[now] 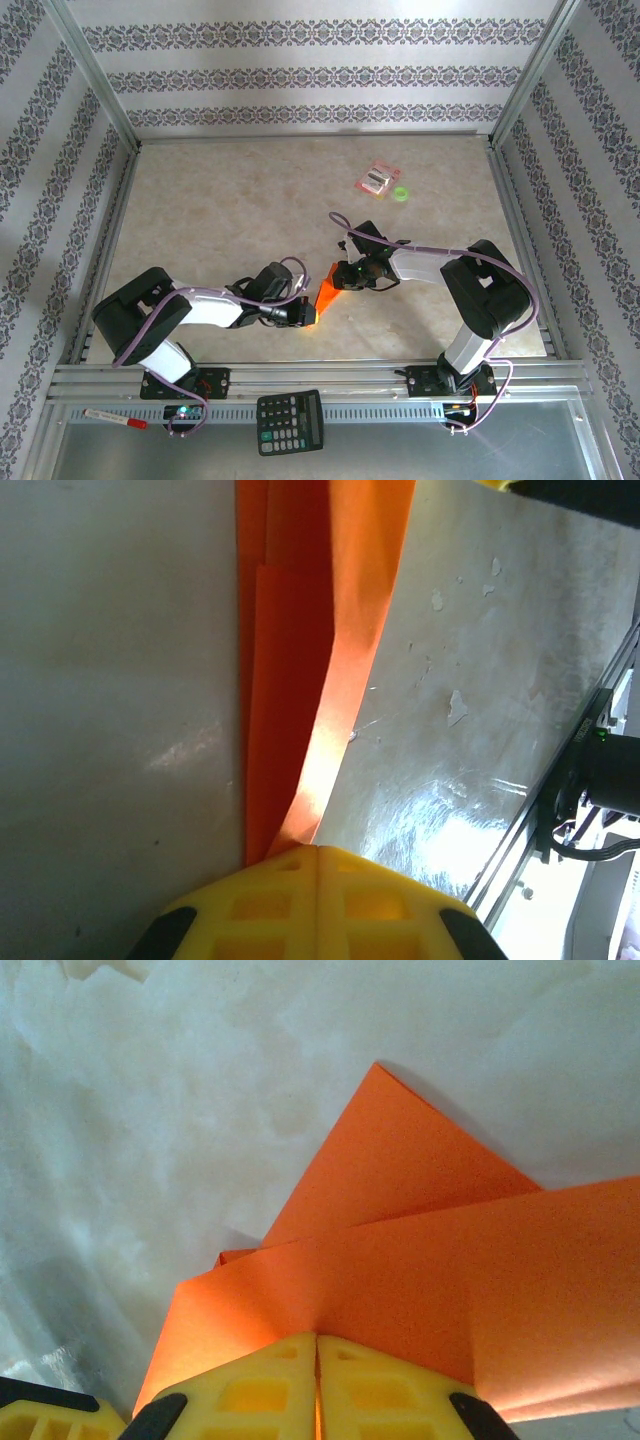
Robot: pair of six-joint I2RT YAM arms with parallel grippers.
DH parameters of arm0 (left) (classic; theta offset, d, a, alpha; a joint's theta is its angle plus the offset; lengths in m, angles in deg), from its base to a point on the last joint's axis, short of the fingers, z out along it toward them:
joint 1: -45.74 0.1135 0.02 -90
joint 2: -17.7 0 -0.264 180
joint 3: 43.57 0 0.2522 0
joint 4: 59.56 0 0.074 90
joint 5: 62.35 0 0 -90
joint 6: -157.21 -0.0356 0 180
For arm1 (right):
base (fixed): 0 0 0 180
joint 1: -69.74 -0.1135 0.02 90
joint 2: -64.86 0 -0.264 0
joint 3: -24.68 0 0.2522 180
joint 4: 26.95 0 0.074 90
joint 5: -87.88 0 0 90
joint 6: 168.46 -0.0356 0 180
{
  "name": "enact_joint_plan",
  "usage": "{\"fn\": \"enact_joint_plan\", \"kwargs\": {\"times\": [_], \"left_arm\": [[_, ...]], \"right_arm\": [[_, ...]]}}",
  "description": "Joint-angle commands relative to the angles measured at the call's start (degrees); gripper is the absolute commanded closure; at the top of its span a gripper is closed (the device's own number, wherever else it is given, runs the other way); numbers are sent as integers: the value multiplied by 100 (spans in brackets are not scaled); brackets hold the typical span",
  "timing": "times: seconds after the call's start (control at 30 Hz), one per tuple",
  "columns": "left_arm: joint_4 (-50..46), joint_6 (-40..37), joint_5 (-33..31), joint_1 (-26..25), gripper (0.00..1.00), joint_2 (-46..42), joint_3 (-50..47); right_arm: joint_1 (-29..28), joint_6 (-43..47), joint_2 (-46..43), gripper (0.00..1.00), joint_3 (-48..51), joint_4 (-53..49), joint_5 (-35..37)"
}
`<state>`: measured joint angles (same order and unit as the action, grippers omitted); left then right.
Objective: Fold a paper plane with a square sheet of paper (pick it up from the middle)
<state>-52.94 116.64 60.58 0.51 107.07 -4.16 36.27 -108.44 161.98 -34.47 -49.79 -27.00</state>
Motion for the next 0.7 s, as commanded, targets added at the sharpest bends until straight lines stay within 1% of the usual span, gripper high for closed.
{"fn": "enact_joint_plan", "kwargs": {"times": [0.0,0.37,0.47,0.6,0.67], "left_arm": [[-447,204,-83,67,98,-32,-374],[-544,381,-57,66,99,-284,-738],[-799,317,-51,66,100,-448,-781],[-1193,138,-61,67,100,-920,-648],[-1277,64,-62,67,98,-1241,-488]], "right_arm": [[61,57,452,92,140,-714,774],[62,1,544,94,74,-841,862],[72,17,551,94,56,-857,867],[60,19,536,94,56,-852,851],[66,24,527,94,56,-841,845]]}}
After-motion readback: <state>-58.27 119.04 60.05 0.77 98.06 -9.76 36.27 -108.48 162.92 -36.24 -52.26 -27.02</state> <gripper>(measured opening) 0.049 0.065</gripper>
